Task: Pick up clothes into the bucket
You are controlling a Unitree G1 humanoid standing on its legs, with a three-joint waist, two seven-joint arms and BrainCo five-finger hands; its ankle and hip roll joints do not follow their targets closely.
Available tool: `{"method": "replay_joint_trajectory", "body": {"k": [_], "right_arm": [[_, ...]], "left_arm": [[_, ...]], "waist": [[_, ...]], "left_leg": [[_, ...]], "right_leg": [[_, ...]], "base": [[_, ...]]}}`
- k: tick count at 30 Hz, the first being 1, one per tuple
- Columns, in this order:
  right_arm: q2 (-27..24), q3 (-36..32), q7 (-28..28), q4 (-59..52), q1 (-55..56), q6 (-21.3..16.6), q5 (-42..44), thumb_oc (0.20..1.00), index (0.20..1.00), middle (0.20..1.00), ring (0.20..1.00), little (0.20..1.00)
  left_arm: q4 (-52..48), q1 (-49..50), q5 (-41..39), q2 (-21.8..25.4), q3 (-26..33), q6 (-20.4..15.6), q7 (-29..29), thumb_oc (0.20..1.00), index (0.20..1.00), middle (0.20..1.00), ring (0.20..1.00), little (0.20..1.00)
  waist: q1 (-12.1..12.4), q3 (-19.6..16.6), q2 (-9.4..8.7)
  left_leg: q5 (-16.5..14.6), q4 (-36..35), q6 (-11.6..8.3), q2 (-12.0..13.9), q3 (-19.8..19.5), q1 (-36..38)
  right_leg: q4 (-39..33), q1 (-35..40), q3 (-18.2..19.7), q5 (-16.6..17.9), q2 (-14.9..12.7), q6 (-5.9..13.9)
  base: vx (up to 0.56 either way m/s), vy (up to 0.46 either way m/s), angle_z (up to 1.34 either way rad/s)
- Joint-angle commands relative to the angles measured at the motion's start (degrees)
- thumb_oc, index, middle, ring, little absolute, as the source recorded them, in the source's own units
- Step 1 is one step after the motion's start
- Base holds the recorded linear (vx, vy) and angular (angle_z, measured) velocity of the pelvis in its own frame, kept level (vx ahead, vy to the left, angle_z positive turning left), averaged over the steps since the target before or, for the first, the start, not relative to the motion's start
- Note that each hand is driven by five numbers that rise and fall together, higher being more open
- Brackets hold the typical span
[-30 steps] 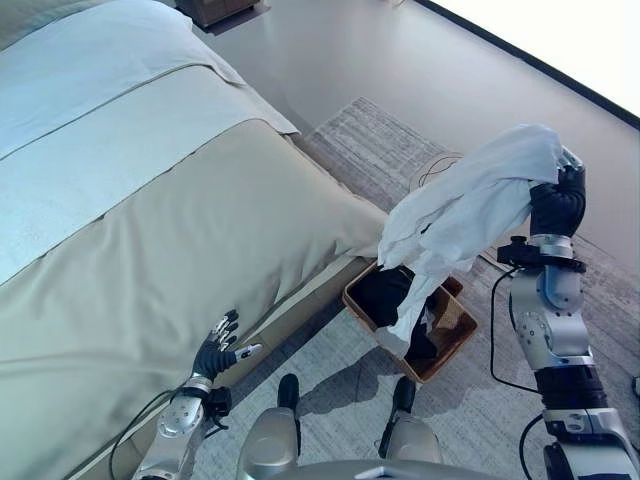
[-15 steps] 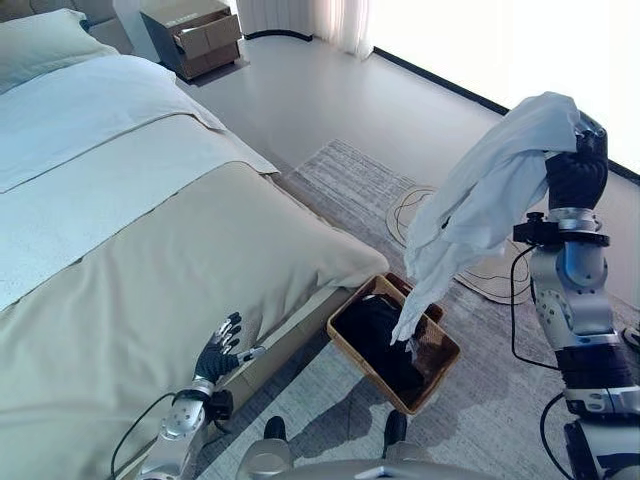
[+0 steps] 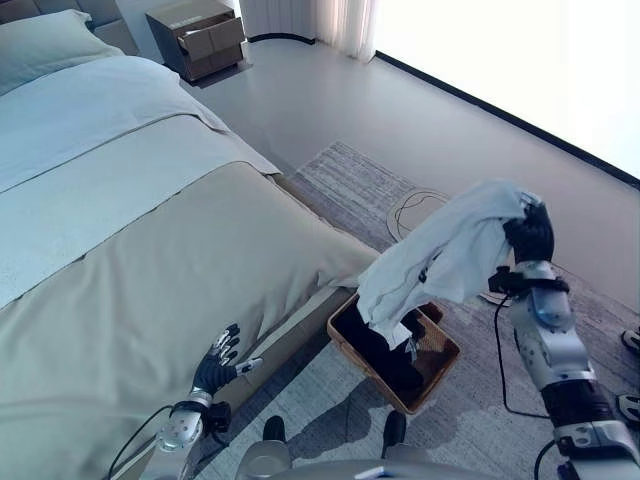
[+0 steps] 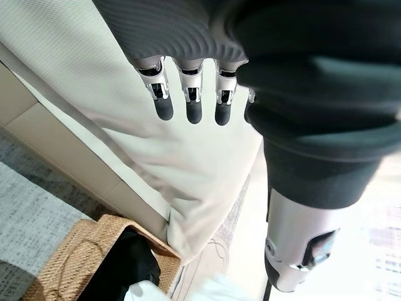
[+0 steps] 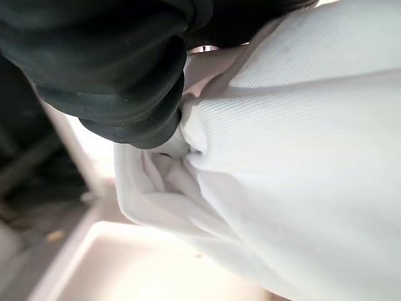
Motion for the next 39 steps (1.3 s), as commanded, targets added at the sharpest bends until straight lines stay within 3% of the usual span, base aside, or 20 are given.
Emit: {"method": "replay_joint_trajectory", "body": {"k": [1, 9, 23, 25, 29, 33, 39], "right_arm": [[-1.45, -0.94, -3.59, 0.48, -6.20, -2.82, -3.08, 0.200, 0.200, 0.200, 0.200, 0.200], [-3.00, 0.64, -8.79, 10.10, -13.77, -2.76, -4.92, 0.200, 0.200, 0.200, 0.200, 0.200], [-9.32, 8.69, -13.18, 15.78, -27.67, -1.67, -10.40, 0.200, 0.200, 0.200, 0.200, 0.200], [-8.69, 10.77, -14.01, 18.42, -30.34, -0.94, -11.16, 0.200, 0.200, 0.200, 0.200, 0.200], [-8.63, 13.53, -14.00, 22.07, -33.06, -0.05, -12.48, 0.200, 0.200, 0.200, 0.200, 0.200], [-9.80, 18.48, -13.63, 34.48, -39.84, 2.48, -15.28, 0.200, 0.200, 0.200, 0.200, 0.200], [-11.94, 21.21, -13.23, 43.43, -43.55, 4.08, -17.42, 0.200, 0.200, 0.200, 0.200, 0.200]], "left_arm": [[-5.48, -2.59, -0.40, 1.40, 0.66, -5.04, 1.12, 1.000, 1.000, 1.000, 1.000, 1.000], [-11.95, -2.44, -3.33, 4.57, -1.79, -6.82, 1.62, 1.000, 1.000, 1.000, 1.000, 1.000], [-24.41, -3.74, -6.64, 7.44, -5.20, -8.21, 5.34, 1.000, 1.000, 1.000, 1.000, 1.000], [-26.85, -4.65, -7.48, 7.38, -5.65, -8.92, 6.72, 1.000, 1.000, 1.000, 1.000, 1.000], [-28.52, -5.30, -7.62, 7.39, -6.06, -9.24, 7.93, 1.000, 1.000, 1.000, 1.000, 1.000], [-29.47, -5.75, -7.82, 7.71, -8.08, -9.27, 8.85, 1.000, 1.000, 1.000, 1.000, 1.000], [-29.32, -6.70, -7.52, 7.80, -10.34, -8.93, 8.98, 1.000, 1.000, 1.000, 1.000, 1.000]], "waist": [[-0.53, 5.45, 0.62], [0.09, 12.98, 3.75], [-0.07, 17.40, 4.77], [0.20, 18.04, 5.25], [0.20, 18.46, 5.53], [0.89, 19.39, 6.50], [0.85, 19.89, 7.15]], "left_leg": [[-0.84, 7.03, 1.89, -1.45, -0.13, -7.13], [-3.89, 19.03, 1.82, -1.14, -0.79, -17.63], [-7.70, 35.85, 2.01, -0.20, -1.03, -39.28], [-10.10, 38.78, 1.64, -0.13, -1.42, -42.12], [-10.48, 41.03, 1.78, -0.31, -1.38, -45.67], [-10.53, 42.11, 2.01, -0.49, -1.18, -48.73], [-10.32, 41.78, 2.26, -1.05, -0.83, -50.36]], "right_leg": [[9.82, -2.17, -2.42, -4.75, -3.09, 1.63], [20.63, -12.70, 0.15, -7.62, -5.22, 0.31], [38.16, -34.96, 4.41, -12.49, -5.22, -1.47], [41.69, -38.09, 5.51, -15.05, -4.89, -1.26], [44.36, -41.85, 6.14, -15.60, -5.05, -1.52], [46.32, -45.79, 6.65, -15.76, -5.34, -1.56], [46.52, -47.68, 6.83, -15.67, -5.61, -1.33]], "base": [[-0.11, 0.014, 0.11], [-0.14, 0.013, 0.09], [-0.10, -0.006, -0.01], [0.01, -0.010, -0.08], [-0.05, 0.006, -0.02], [-0.01, 0.014, -0.02], [0.00, 0.010, 0.04]]}}
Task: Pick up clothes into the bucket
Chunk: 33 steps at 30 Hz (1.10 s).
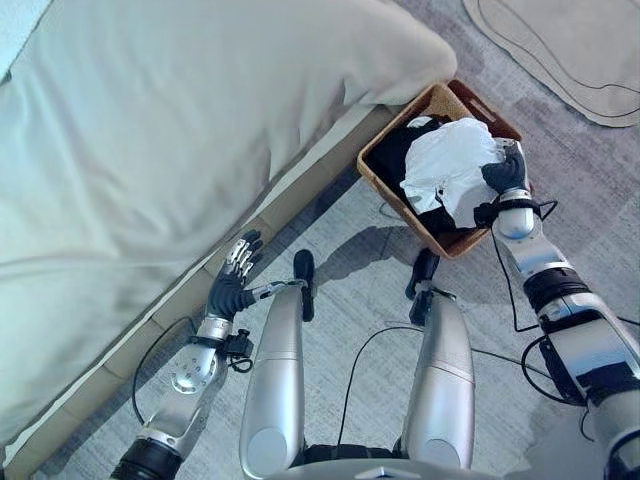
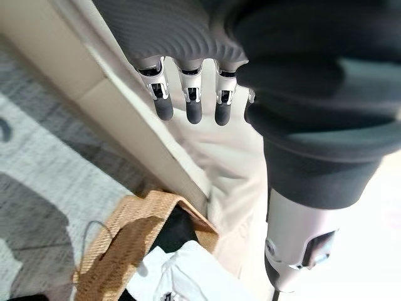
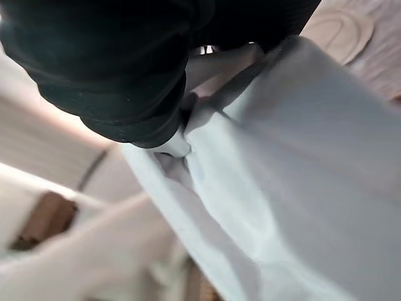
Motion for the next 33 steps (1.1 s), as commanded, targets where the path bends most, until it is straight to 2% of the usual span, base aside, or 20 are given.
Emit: {"method": "replay_joint_trajectory", "body": {"k": [1, 5, 15, 16, 17, 18, 33], "right_arm": [[-5.01, 1.88, -1.00, 2.74, -3.49, -0.08, -2.09, 0.200, 0.200, 0.200, 0.200, 0.200], [-6.31, 2.55, -2.37, 9.75, -6.72, 1.51, -3.46, 0.200, 0.200, 0.200, 0.200, 0.200], [-7.70, 1.33, -3.38, 11.72, -7.78, 1.97, -2.21, 0.200, 0.200, 0.200, 0.200, 0.200], [-7.78, 1.39, -3.62, 12.07, -8.12, 2.07, -2.33, 0.376, 0.376, 0.376, 0.376, 0.376], [-7.62, 1.31, -3.90, 12.61, -8.47, 2.23, -2.12, 0.611, 0.611, 0.611, 0.611, 0.611], [-7.11, 1.10, -4.41, 13.45, -9.18, 2.73, -2.04, 1.000, 1.000, 1.000, 1.000, 1.000], [-4.54, 0.31, -4.24, 14.24, -7.95, 3.22, -1.73, 1.000, 1.000, 1.000, 1.000, 1.000]], "left_arm": [[-4.63, 0.69, -0.38, 1.04, -1.30, -2.80, 0.59, 1.000, 1.000, 1.000, 1.000, 1.000], [-4.45, -0.78, -0.35, 1.27, -2.49, -2.63, 1.40, 1.000, 1.000, 1.000, 1.000, 1.000], [-4.88, -1.98, -0.24, 1.15, -2.27, -2.41, 2.41, 1.000, 1.000, 1.000, 1.000, 1.000], [-4.74, -2.06, -0.36, 1.13, -2.31, -2.44, 2.42, 1.000, 1.000, 1.000, 1.000, 1.000], [-4.91, -2.07, -0.27, 1.15, -2.33, -2.50, 2.58, 1.000, 1.000, 1.000, 1.000, 1.000], [-4.76, -2.31, -0.32, 1.16, -2.27, -2.39, 3.14, 1.000, 1.000, 1.000, 1.000, 1.000], [-3.31, -3.17, -1.38, -0.12, -0.69, -2.50, 3.79, 1.000, 1.000, 1.000, 1.000, 1.000]], "waist": [[0.56, -1.33, 1.75], [0.56, -0.95, 2.13], [0.43, -0.62, 2.37], [0.43, -0.68, 2.35], [0.46, -0.72, 2.27], [0.40, -0.78, 2.19], [0.12, -1.99, 1.17]], "left_leg": [[-1.44, 1.22, 0.53, -0.32, 1.74, -1.60], [-1.14, 0.22, 0.70, -0.74, 1.93, -1.89], [-0.85, -1.26, 0.97, -1.50, 2.03, -1.39], [-0.87, -1.31, 0.99, -1.53, 2.06, -1.33], [-0.88, -1.52, 1.01, -1.52, 2.00, -1.12], [-0.86, -1.68, 1.03, -1.54, 2.00, -1.03], [1.03, -8.15, 0.87, -1.32, 2.46, 4.82]], "right_leg": [[5.54, 1.67, -0.62, -6.24, 0.16, 1.02], [4.88, 1.15, -0.74, -5.96, -0.15, 1.22], [4.33, 1.23, -0.67, -5.95, -0.30, 1.29], [4.32, 1.22, -0.69, -5.99, -0.33, 1.28], [4.05, 1.42, -0.70, -6.00, -0.32, 1.27], [3.86, 1.53, -0.70, -5.94, -0.28, 1.26], [-2.75, 7.07, -1.86, -3.27, 0.24, 1.71]], "base": [[0.01, 0.020, 0.03], [0.00, 0.000, 0.00], [0.00, 0.003, 0.01], [0.00, 0.000, 0.00], [0.00, 0.000, 0.00], [0.00, 0.000, 0.00], [0.00, 0.000, -0.01]]}}
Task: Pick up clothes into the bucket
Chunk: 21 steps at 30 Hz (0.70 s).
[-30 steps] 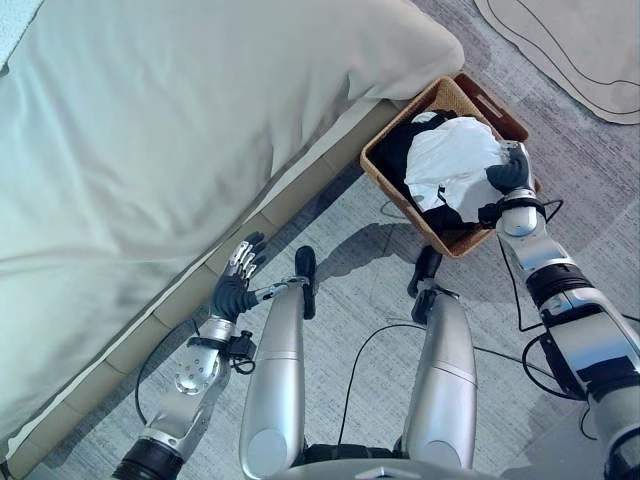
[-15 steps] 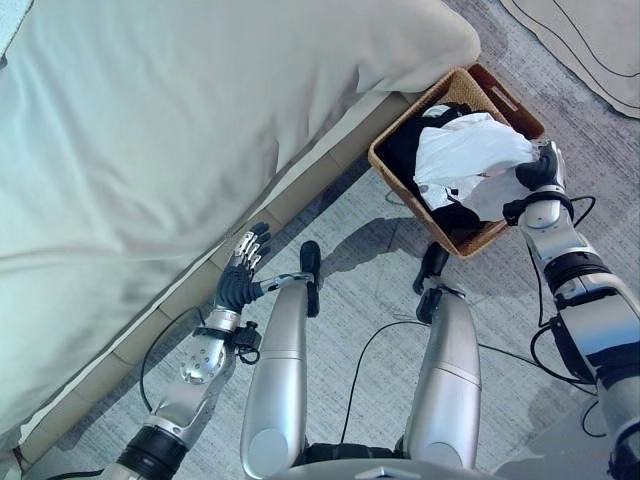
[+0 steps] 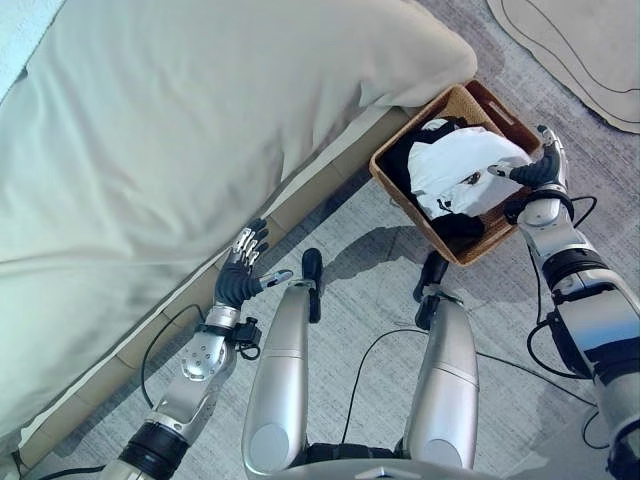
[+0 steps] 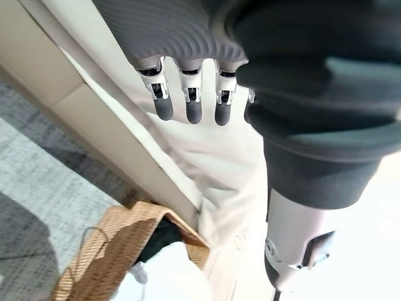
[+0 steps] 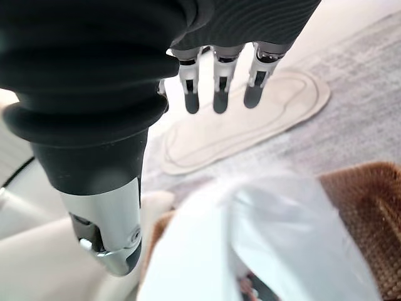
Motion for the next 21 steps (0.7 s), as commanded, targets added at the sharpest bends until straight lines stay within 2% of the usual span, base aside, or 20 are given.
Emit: {"method": "replay_joint_trajectory", "body": {"k": [1, 3, 6, 7, 10, 14, 15, 16, 21], "right_arm": [[-2.17, -0.27, -0.94, 0.24, -0.34, -0.33, 1.07, 1.000, 1.000, 1.000, 1.000, 1.000], [-0.98, 0.08, 0.01, -1.82, 2.43, -0.71, 0.02, 1.000, 1.000, 1.000, 1.000, 1.000], [0.33, -0.14, 0.79, -4.65, 5.25, -1.13, -0.20, 1.000, 1.000, 1.000, 1.000, 1.000], [1.01, -0.83, 1.00, -5.58, 6.89, -1.37, 0.26, 1.000, 1.000, 1.000, 1.000, 1.000], [3.53, -2.88, 1.60, -9.67, 12.60, -2.63, 1.85, 1.000, 1.000, 1.000, 1.000, 1.000], [8.23, -9.33, 3.18, -23.68, 27.26, -6.46, 7.38, 1.000, 1.000, 1.000, 1.000, 1.000], [8.25, -9.41, 3.17, -23.84, 27.45, -6.39, 7.34, 1.000, 1.000, 1.000, 1.000, 1.000], [10.53, -12.43, 4.37, -28.64, 32.77, -8.33, 10.32, 1.000, 1.000, 1.000, 1.000, 1.000], [14.13, -17.35, 8.33, -39.38, 42.87, -11.58, 15.04, 1.000, 1.000, 1.000, 1.000, 1.000]], "left_arm": [[-3.36, 0.96, -1.39, -0.46, 1.54, -2.50, 0.22, 1.000, 1.000, 1.000, 1.000, 1.000], [-2.73, 0.55, -1.31, -1.04, 2.37, -2.62, -0.39, 1.000, 1.000, 1.000, 1.000, 1.000], [-2.15, 0.36, -1.17, -1.39, 2.86, -2.59, -0.73, 1.000, 1.000, 1.000, 1.000, 1.000], [-1.91, 0.13, -1.05, -1.61, 3.06, -2.60, -0.85, 1.000, 1.000, 1.000, 1.000, 1.000], [-1.04, 0.19, -1.03, -2.08, 4.09, -2.78, -1.44, 1.000, 1.000, 1.000, 1.000, 1.000], [2.58, 0.22, -0.57, -3.06, 6.47, -2.58, -1.91, 1.000, 1.000, 1.000, 1.000, 1.000], [2.58, 0.27, -0.57, -3.03, 6.40, -2.59, -1.91, 1.000, 1.000, 1.000, 1.000, 1.000], [4.14, 0.59, -0.58, -3.66, 7.42, -2.61, -2.51, 1.000, 1.000, 1.000, 1.000, 1.000], [6.71, 2.25, 0.63, -4.70, 10.37, -2.25, -3.49, 1.000, 1.000, 1.000, 1.000, 1.000]], "waist": [[-0.75, -2.38, 0.53], [-0.85, -2.87, -0.06], [-1.01, -3.13, -0.48], [-1.23, -3.12, -0.77], [-1.30, -4.28, -1.42], [-2.05, -6.36, -2.91], [-2.02, -6.29, -2.91], [-2.29, -7.30, -3.52], [-2.88, -10.04, -4.79]], "left_leg": [[0.57, -3.00, -0.40, -0.32, 1.87, 0.22], [1.78, -6.48, -0.65, -0.31, 1.69, 3.34], [2.53, -8.03, -1.01, -0.11, 1.64, 5.24], [4.61, -9.21, -0.61, -0.33, 1.96, 5.67], [5.45, -12.03, -0.83, -0.26, 1.50, 9.40], [7.25, -17.96, -1.52, 0.60, 0.75, 17.29], [7.31, -18.12, -1.54, 0.59, 0.72, 17.53], [7.68, -20.20, -1.73, 0.97, 0.44, 20.71], [8.63, -24.22, -2.07, 1.54, -0.18, 26.72]], "right_leg": [[1.76, 2.41, -1.33, -3.65, 0.49, 1.36], [-1.68, 5.51, -2.04, -2.23, 0.63, 1.76], [-3.36, 7.77, -2.58, -1.57, 0.70, 1.91], [-5.16, 8.59, -3.35, 0.38, 0.47, 1.34], [-8.23, 12.88, -4.20, 1.32, 0.80, 1.60], [-14.20, 21.78, -6.44, 2.77, 1.41, 2.40], [-14.34, 22.04, -6.51, 2.81, 1.42, 2.40], [-16.51, 25.53, -7.61, 3.18, 1.72, 2.67], [-21.29, 32.53, -9.23, 4.21, 2.63, 3.18]], "base": [[0.00, 0.000, 0.00], [0.00, 0.000, 0.00], [0.00, -0.023, 0.03], [-0.04, -0.009, -0.04], [0.06, -0.047, 0.01], [0.10, -0.062, 0.03], [0.12, -0.066, 0.03], [0.08, -0.041, 0.02], [0.13, -0.057, 0.03]]}}
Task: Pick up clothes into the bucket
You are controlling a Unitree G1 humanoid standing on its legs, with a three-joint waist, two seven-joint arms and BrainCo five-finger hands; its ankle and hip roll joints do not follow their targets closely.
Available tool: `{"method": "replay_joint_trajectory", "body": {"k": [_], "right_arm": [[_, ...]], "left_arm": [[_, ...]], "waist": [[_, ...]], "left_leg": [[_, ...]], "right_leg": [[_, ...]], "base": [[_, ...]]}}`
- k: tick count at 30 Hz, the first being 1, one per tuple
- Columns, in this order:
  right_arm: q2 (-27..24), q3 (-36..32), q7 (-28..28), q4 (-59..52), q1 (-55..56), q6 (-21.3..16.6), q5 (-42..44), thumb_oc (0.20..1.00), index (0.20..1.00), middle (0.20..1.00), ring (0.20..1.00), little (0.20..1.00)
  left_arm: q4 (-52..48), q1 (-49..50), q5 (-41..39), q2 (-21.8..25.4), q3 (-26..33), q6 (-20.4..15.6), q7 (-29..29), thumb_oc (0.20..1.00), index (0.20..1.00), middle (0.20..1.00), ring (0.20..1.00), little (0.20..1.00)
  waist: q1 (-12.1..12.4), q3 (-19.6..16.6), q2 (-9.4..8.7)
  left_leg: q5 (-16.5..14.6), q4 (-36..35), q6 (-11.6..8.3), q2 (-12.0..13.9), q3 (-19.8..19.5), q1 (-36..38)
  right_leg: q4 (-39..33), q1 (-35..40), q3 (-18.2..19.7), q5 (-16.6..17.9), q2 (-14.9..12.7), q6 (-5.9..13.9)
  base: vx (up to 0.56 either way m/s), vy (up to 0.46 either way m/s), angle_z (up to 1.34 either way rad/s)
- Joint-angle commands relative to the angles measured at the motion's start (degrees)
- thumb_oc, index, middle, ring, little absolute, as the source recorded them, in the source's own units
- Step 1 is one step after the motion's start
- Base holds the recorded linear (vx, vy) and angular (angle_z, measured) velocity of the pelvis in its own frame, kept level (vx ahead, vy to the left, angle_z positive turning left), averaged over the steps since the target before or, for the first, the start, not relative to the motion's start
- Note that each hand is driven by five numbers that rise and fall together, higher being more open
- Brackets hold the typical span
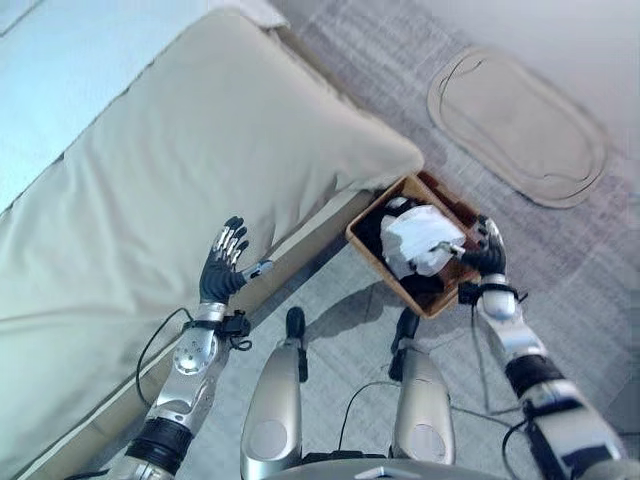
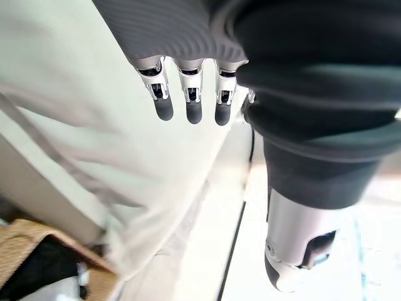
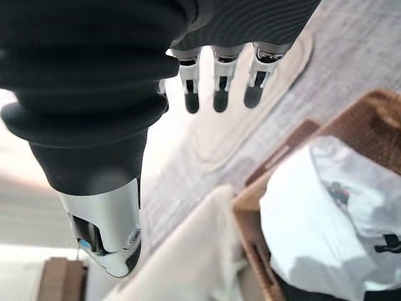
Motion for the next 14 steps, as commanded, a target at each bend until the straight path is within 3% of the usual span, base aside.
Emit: {"method": "replay_joint_trajectory", "body": {"k": [1, 5, 14], "right_arm": [[0.14, -2.56, 3.26, -4.32, 1.57, -6.74, 6.54, 1.000, 1.000, 1.000, 1.000, 1.000], [5.62, -4.13, 8.97, -11.44, 8.24, -8.67, 15.11, 1.000, 1.000, 1.000, 1.000, 1.000], [7.60, 1.63, 12.52, -15.47, 13.23, -6.36, 11.24, 1.000, 1.000, 1.000, 1.000, 1.000]], "left_arm": [[-2.03, 2.39, 1.45, 0.59, 2.63, -2.22, -0.89, 1.000, 1.000, 1.000, 1.000, 1.000], [-0.01, 4.35, 3.16, -0.22, 5.02, -1.84, -2.02, 1.000, 1.000, 1.000, 1.000, 1.000], [2.66, 6.23, 6.19, -2.56, 7.84, -1.86, -1.78, 1.000, 1.000, 1.000, 1.000, 1.000]], "waist": [[0.08, -2.57, -1.10], [0.16, -7.00, -1.62], [1.97, -11.78, -2.00]], "left_leg": [[4.23, -5.23, 1.08, -0.34, 0.75, 0.90], [6.01, -11.23, 0.44, -0.29, 1.24, 6.78], [4.96, -11.95, 0.41, -0.31, 1.71, 13.43]], "right_leg": [[-3.22, 5.43, -2.33, 0.86, -0.55, 2.69], [-8.03, 10.92, -4.00, 1.76, 0.73, 3.20], [-10.22, 18.11, -4.80, 1.19, 1.44, 3.18]], "base": [[0.08, -0.015, -0.02], [0.10, -0.015, 0.00], [0.06, -0.002, 0.03]]}}
